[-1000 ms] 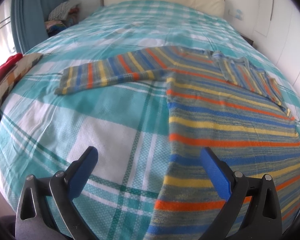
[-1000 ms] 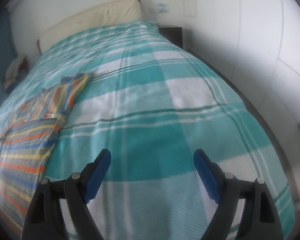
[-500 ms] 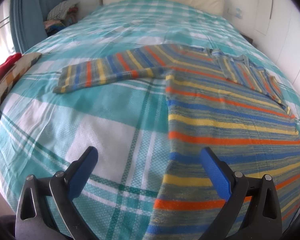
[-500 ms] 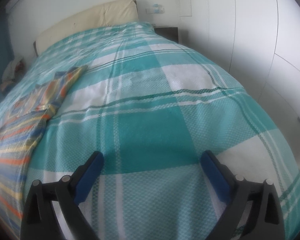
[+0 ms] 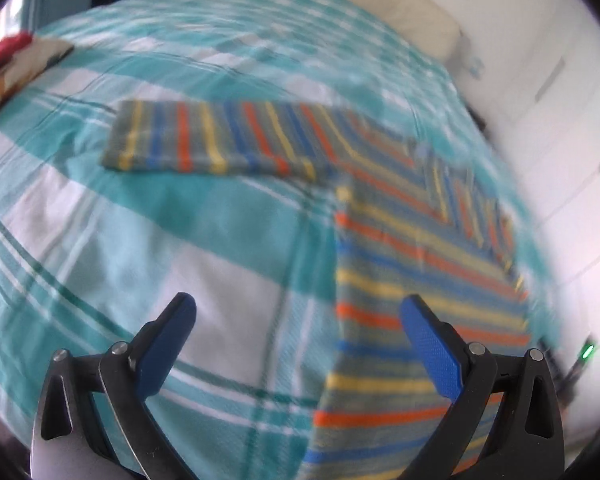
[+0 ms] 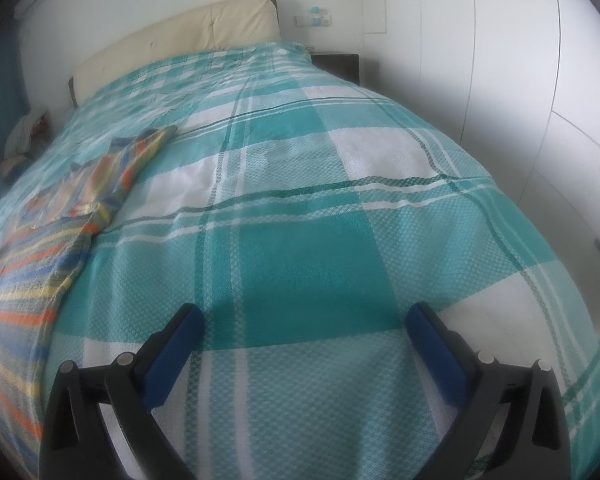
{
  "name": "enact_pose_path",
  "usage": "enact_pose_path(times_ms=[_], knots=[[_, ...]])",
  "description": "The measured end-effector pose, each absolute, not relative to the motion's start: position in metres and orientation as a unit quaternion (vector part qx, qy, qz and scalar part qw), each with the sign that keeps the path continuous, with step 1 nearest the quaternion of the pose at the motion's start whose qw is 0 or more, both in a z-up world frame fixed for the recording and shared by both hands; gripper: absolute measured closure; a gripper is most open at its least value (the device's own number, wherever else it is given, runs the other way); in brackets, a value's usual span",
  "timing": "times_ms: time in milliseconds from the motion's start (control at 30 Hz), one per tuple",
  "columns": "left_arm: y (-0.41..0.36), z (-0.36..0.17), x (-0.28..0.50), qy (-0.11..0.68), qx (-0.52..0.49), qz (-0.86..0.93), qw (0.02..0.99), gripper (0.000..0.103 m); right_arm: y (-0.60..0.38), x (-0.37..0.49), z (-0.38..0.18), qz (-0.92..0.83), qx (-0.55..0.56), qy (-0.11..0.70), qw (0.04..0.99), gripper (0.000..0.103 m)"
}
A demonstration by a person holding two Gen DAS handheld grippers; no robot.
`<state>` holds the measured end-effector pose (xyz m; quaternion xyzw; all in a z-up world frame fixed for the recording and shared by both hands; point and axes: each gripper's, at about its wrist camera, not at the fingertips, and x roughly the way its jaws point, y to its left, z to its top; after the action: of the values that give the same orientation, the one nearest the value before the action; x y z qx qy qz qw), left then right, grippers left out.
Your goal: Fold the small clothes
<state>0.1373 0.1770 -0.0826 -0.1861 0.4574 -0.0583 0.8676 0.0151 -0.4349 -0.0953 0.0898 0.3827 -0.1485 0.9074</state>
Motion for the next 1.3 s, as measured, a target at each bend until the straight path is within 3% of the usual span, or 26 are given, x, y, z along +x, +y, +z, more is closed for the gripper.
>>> enact_pose_path(times_ms=[133,333,467,567,633,667,700,733,767,867,1000,1133,1300], knots=[[0.249,-0.067,0.178,0.457,-0.217,-0.020,0.863,0.001,-0.435,0.016,-0.096,-0.150,0.087,0.385,0.907,0.001],[0.327,-0.098,0.241,0.518,-0.263,0.043,0.813,0.004,-0.434,0.017,-0.096,-0.152,0.083,0.386,0.906,0.001],[0.322,-0.121,0.260,0.553,-0.246,0.037,0.795,0.021,-0.433,0.017,-0.096,-0.153,0.080,0.386,0.906,0.001],[0.310,-0.126,0.267,0.558,-0.227,0.021,0.798,0.027,-0.433,0.017,-0.096,-0.153,0.080,0.386,0.906,0.001],[0.302,-0.127,0.273,0.553,-0.219,0.012,0.804,0.040,-0.433,0.017,-0.096,-0.153,0.080,0.386,0.906,0.001],[0.301,-0.128,0.277,0.553,-0.219,0.008,0.804,0.055,-0.433,0.017,-0.096,-0.154,0.079,0.386,0.906,0.001],[0.299,-0.132,0.279,0.556,-0.215,0.014,0.803,0.081,-0.433,0.017,-0.096,-0.154,0.080,0.386,0.906,0.001],[0.301,-0.135,0.283,0.561,-0.213,0.023,0.800,0.096,-0.433,0.017,-0.096,-0.154,0.080,0.386,0.906,0.001],[0.304,-0.136,0.284,0.561,-0.219,0.028,0.798,0.100,-0.433,0.017,-0.096,-0.154,0.080,0.386,0.906,0.001],[0.299,-0.115,0.287,0.539,-0.221,0.037,0.812,0.101,-0.433,0.017,-0.096,-0.153,0.080,0.386,0.906,0.001],[0.251,-0.046,0.294,0.495,-0.174,-0.019,0.851,0.101,-0.433,0.017,-0.096,-0.154,0.079,0.386,0.906,0.001],[0.159,0.008,0.306,0.473,-0.103,-0.105,0.868,0.101,-0.433,0.018,-0.097,-0.157,0.075,0.388,0.905,0.001],[0.042,0.022,0.313,0.459,-0.034,-0.187,0.868,0.101,-0.433,0.019,-0.097,-0.156,0.075,0.388,0.905,0.001]])
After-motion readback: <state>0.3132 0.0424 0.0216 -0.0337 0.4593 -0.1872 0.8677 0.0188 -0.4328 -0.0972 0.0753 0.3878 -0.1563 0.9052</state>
